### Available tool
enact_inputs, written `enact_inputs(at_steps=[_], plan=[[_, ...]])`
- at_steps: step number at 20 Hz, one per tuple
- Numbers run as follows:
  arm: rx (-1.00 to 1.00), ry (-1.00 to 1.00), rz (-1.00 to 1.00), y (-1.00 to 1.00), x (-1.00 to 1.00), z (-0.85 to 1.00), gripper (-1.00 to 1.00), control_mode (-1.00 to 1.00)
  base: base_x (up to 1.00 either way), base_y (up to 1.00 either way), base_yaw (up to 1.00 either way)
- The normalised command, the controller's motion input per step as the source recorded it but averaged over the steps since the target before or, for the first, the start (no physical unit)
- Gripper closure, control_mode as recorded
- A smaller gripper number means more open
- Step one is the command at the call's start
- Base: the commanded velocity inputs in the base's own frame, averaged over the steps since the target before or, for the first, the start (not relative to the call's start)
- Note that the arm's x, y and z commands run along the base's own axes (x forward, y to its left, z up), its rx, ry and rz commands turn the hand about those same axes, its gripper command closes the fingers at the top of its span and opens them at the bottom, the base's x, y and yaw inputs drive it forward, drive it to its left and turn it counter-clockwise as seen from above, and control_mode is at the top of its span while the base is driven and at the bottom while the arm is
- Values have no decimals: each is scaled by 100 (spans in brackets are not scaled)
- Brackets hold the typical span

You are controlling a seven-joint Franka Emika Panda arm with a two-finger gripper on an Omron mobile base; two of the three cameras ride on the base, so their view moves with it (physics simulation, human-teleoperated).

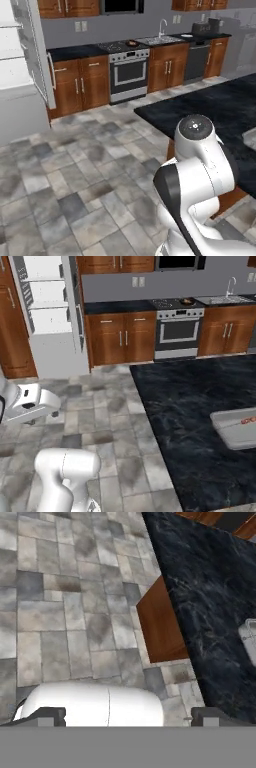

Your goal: Place the cold items (peach and tangerine) from the fridge in one tupperware on the dining counter. Place the warm items (hot dog and kebab skewer) in the stove area in another tupperware.

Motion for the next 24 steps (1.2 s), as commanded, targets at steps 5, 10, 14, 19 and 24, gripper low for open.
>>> enact_inputs(at_steps=[5, 10, 14, 19, 24], plan=[[0, 0, 0, 0, 0, 0, -100, 100, 100, 71, -34], [0, 0, 0, 0, 0, 0, -100, 100, 100, 62, -37], [0, 0, 0, 0, 0, 0, -100, 100, 100, 61, -36], [0, 0, 0, 0, 0, 0, -100, 100, 100, 64, -36], [0, 0, 0, 0, 0, 0, -100, 100, 100, 64, -34]])
